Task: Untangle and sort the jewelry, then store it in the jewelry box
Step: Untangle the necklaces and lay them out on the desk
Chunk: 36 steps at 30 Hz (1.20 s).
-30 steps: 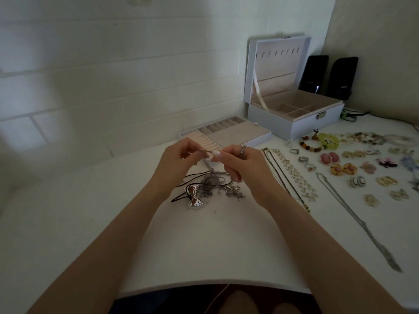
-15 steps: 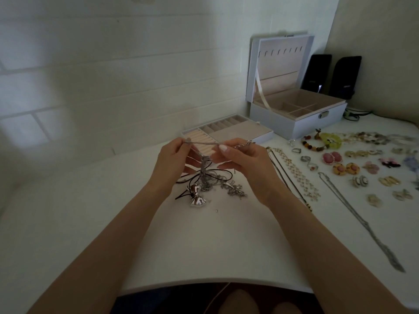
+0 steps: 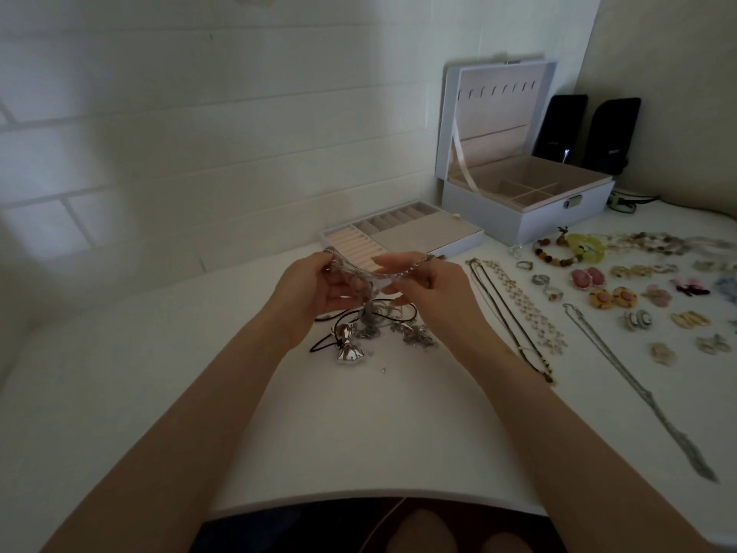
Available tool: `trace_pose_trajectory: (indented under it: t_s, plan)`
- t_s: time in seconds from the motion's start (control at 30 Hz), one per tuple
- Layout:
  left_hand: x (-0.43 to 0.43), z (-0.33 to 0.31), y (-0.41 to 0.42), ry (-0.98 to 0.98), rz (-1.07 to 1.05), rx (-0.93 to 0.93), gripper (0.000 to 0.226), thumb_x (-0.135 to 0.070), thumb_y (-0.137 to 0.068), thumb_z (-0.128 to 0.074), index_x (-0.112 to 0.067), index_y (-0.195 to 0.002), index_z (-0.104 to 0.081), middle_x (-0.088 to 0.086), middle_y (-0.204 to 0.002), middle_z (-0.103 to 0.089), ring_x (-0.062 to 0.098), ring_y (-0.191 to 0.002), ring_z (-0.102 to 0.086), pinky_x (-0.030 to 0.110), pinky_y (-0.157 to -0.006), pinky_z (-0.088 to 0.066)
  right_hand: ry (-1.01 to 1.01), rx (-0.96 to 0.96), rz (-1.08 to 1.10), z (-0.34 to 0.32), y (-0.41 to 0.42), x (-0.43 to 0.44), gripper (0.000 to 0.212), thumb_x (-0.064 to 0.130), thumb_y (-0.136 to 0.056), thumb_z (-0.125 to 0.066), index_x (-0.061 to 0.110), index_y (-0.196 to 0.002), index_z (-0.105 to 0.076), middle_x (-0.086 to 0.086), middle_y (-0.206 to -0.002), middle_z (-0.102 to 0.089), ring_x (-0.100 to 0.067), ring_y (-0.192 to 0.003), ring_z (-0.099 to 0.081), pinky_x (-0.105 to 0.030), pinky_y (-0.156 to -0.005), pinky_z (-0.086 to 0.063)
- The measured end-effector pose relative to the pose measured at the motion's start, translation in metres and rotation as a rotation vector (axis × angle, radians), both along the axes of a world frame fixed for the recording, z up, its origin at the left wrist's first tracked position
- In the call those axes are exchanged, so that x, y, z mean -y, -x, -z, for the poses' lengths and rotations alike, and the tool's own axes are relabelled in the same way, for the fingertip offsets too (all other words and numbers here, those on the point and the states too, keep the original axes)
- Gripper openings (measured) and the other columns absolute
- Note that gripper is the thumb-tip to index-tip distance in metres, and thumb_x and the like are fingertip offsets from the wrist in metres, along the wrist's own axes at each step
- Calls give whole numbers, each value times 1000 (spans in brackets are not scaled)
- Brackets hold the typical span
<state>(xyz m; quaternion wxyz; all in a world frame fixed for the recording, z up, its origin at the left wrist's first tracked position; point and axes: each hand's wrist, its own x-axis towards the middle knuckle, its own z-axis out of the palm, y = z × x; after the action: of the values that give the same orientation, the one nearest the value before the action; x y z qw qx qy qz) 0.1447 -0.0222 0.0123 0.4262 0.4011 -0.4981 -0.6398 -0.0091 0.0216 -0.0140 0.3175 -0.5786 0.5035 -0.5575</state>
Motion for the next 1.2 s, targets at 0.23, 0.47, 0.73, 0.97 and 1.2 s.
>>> trace_pose_trajectory:
  t_s: [0.23, 0.47, 0.73, 0.97, 1.2]
  plan:
    - [4, 4, -1, -51, -26, -38, 32, -13, -100, -29, -8, -75, -46, 3, -53, -49, 13, -37, -49, 21, -41, -47, -63, -272, 106, 7, 0, 4, 19, 16, -92, -58, 13, -103, -73, -4, -99, -73, -7, -67, -63, -20, -69, -54]
    - [10, 3, -6, -64, -134, -170, 31, -8, -98, -33, -8, -70, -45, 4, -54, -58, 11, -42, -57, 22, -46, -52, -190, -321, 27, -5, -4, -6, 49, 49, -77, -40, 20, -93, -76, 1, -95, -72, -16, -76, -62, -37, -77, -52]
    - [15, 6, -8, -53, -182, -217, 34, -10, -99, -33, -7, -68, -45, 5, -52, -60, 13, -44, -60, 23, -48, -53, -152, -390, 229, 3, 2, -2, 33, 37, -88, -63, 7, -78, -73, -11, -69, -70, -29, -65, -65, -33, -64, -52]
    - [13, 4, -7, -46, -183, -224, 33, -10, -99, -34, -7, -68, -44, 5, -51, -59, 13, -43, -59, 24, -47, -53, 156, -533, 87, 3, -10, -5, 12, 16, -81, -70, 26, -84, -68, 10, -85, -60, -3, -72, -53, -24, -67, -43]
    - [14, 7, -8, -30, -144, -176, 28, -11, -98, -36, -7, -76, -52, 3, -58, -61, 12, -47, -60, 24, -50, -54, 161, -830, -62, 19, -18, 1, 24, 10, -84, -65, 24, -102, -71, 0, -99, -57, -18, -98, -49, -30, -78, -43]
